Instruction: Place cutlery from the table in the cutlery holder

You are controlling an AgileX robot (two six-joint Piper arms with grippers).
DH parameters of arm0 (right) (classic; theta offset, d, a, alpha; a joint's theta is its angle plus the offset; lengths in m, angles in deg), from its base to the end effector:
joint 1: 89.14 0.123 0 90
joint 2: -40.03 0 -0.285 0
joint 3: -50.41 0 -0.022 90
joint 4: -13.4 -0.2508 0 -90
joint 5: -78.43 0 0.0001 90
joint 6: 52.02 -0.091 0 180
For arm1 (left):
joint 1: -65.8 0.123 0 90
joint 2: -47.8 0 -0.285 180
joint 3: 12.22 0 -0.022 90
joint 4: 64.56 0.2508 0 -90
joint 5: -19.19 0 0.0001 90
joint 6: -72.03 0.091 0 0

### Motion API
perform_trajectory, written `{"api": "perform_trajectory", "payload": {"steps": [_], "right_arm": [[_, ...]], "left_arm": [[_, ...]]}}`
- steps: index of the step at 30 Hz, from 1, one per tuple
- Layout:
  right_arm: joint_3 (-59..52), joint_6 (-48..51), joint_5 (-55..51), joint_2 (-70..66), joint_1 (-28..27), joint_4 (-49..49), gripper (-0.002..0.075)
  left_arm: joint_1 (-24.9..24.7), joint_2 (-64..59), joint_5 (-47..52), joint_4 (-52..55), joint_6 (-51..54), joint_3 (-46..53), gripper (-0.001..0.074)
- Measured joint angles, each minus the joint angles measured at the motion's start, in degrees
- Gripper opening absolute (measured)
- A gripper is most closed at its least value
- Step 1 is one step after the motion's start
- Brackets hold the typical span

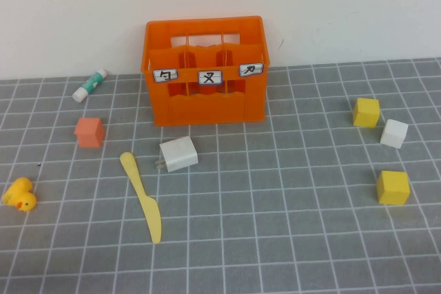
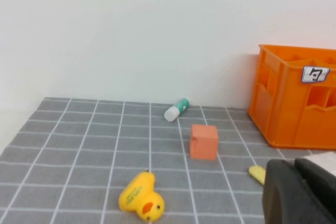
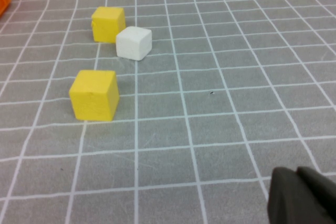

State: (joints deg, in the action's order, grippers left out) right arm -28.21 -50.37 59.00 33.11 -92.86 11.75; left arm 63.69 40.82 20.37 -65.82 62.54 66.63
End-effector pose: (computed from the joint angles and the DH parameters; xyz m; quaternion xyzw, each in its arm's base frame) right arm 0.0532 -0.0026 0.1752 0.0222 0.7928 -0.0165 0.6088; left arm 0.0565 -0.0021 0.2025 -0.0517 0.6865 -0.0814 0.7207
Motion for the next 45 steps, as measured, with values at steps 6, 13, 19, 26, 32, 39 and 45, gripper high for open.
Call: {"api": "perform_trajectory", "payload": {"steps": [6, 13, 19, 26, 32, 39, 45], "right_arm": [[0.00, 0.00, 0.00, 0.00, 0.00, 0.00, -0.0003], [0.00, 0.00, 0.00, 0.00, 0.00, 0.00, -0.0003], [0.00, 0.00, 0.00, 0.00, 0.00, 0.00, -0.0003], [0.00, 0.00, 0.04, 0.00, 0.00, 0.00, -0.0003], [0.00, 0.00, 0.04, 0.00, 0.00, 0.00, -0.0003], [0.00, 0.00, 0.13, 0.00, 0.00, 0.00, -0.0003], [0.00, 0.00, 0.13, 0.00, 0.00, 0.00, -0.0003]], "left_arm": [[0.00, 0.00, 7.21, -0.22, -0.04, 0.00, -0.0001], [0.00, 0.00, 9.10, -1.33, -0.28, 0.00, -0.0001], [0.00, 0.00, 1.43, -3.52, -0.28, 0.00, -0.0001], [0.00, 0.00, -13.76, -6.32, -4.94, 0.00, -0.0001], [0.00, -0.13, -1.82, -6.17, -4.87, -8.15, -0.0001], [0.00, -12.29, 20.87, -4.30, -4.22, -27.39, -0.0001], [0.00, -21.01, 20.04, -4.30, 1.71, -35.29, -0.0001]]}}
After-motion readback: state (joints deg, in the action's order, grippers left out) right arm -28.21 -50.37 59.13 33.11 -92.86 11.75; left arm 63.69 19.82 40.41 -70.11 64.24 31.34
